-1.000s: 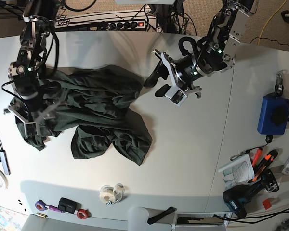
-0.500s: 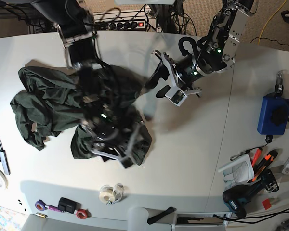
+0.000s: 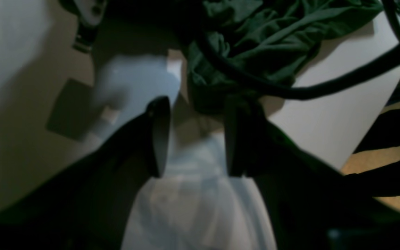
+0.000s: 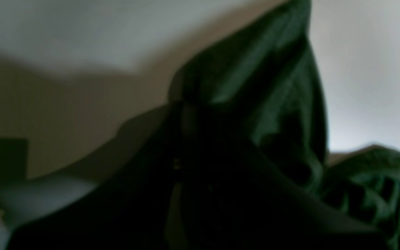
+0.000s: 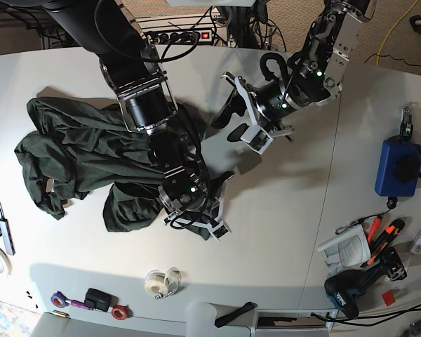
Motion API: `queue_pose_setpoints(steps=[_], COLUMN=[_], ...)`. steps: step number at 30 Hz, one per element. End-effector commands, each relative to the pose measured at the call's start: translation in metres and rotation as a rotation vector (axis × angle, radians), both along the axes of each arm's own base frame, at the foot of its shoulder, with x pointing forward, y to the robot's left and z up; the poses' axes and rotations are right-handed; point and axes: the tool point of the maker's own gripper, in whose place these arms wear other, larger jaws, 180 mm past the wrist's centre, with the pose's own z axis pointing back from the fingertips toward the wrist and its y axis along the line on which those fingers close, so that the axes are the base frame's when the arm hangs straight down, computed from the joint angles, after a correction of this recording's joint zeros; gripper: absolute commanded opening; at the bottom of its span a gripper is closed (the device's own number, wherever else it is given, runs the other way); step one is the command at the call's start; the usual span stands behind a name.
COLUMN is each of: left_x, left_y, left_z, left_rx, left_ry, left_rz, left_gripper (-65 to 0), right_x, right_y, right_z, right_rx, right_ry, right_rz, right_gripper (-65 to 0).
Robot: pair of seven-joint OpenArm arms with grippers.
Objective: Layout the t-shirt on the table in an organized manner, then fold the t-shirt properly
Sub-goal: 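Sweep the right gripper across the t-shirt to flatten it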
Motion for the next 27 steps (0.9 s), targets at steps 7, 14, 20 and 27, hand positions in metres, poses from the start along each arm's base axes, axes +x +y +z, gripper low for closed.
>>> queue_pose_setpoints(steps=[7, 14, 20, 27], left_x=[0.005, 0.005, 0.005, 0.005], left_y=[-0.002, -0.002, -0.002, -0.003], left_z=[0.014, 0.014, 0.014, 0.015], left_rx=[-0.035, -0.035, -0.035, -0.036], left_ry=[-0.043, -0.043, -0.043, -0.044], left_rz=[0.001, 0.001, 0.000, -0.003], left_gripper=[-38.8, -38.8, -38.8, -38.8], right_x=[0.031, 0.018, -0.014, -0.047], right_y=[-0.016, -0.074, -0.135, -0.212], right_z=[0.093, 0.172, 0.145, 0.153], right_rx=[0.003, -0.082, -0.168, -0.230], right_ry=[-0.242, -0.488, -0.456, -0.514], right_rz=[-0.091, -0.214, -0.325, -0.458], right_gripper=[-65.0, -65.0, -65.0, -65.0])
